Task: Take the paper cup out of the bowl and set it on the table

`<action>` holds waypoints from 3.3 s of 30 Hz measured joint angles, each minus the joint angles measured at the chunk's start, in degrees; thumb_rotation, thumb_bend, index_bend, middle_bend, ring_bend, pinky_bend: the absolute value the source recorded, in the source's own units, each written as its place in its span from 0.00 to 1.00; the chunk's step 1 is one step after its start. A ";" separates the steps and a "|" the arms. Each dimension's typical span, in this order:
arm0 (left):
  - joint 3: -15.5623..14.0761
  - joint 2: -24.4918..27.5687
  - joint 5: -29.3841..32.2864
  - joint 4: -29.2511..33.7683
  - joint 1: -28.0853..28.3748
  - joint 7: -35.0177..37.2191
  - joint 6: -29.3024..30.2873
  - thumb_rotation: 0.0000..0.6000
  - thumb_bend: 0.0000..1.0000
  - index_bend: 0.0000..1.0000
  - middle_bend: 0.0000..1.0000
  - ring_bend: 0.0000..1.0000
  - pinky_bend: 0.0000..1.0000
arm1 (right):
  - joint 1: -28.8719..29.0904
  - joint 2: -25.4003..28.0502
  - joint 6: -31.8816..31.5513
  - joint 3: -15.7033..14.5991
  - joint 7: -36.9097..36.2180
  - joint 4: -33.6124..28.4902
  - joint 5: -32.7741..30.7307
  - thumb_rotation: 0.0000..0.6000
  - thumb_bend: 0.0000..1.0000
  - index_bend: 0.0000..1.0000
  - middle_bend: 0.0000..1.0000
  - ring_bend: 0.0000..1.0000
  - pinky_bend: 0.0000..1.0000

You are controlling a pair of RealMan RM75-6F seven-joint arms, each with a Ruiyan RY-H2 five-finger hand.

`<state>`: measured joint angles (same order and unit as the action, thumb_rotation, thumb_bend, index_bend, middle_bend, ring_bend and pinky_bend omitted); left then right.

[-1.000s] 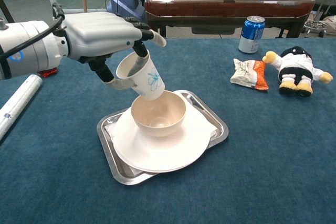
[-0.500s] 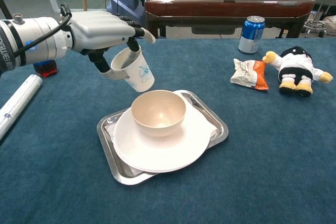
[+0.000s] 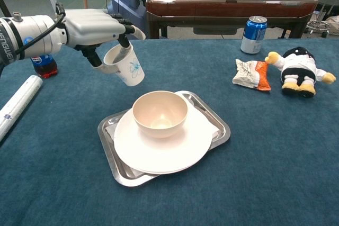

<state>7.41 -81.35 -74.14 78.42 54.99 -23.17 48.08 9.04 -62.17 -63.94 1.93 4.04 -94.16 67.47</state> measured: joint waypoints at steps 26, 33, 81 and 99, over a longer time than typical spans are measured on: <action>-3.76 -6.72 -5.17 -12.29 -2.48 8.76 0.26 1.00 0.32 0.59 0.10 0.00 0.00 | 0.82 -0.45 1.52 -0.72 0.32 0.44 0.35 1.00 0.20 0.00 0.00 0.00 0.00; -3.79 -6.57 -5.24 -9.56 -2.52 6.34 0.18 1.00 0.32 0.52 0.10 0.00 0.00 | 0.96 -0.50 1.67 -0.78 0.55 0.59 0.18 1.00 0.20 0.00 0.00 0.00 0.00; -5.30 16.90 -6.05 21.92 -23.32 2.88 27.05 1.00 0.32 0.22 0.00 0.00 0.00 | -0.80 -0.70 -4.51 -2.88 4.71 -3.10 6.34 1.00 0.21 0.00 0.00 0.00 0.00; -8.17 14.03 -8.54 11.10 -36.98 16.18 37.41 1.00 0.32 0.21 0.00 0.00 0.00 | -2.28 -1.92 -8.09 -3.94 7.62 -4.18 9.67 1.00 0.21 0.00 0.00 0.00 0.00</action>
<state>-0.76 -67.32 -82.68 89.52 18.02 -6.99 85.50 6.76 -64.09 -72.03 -2.01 11.67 -98.34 77.15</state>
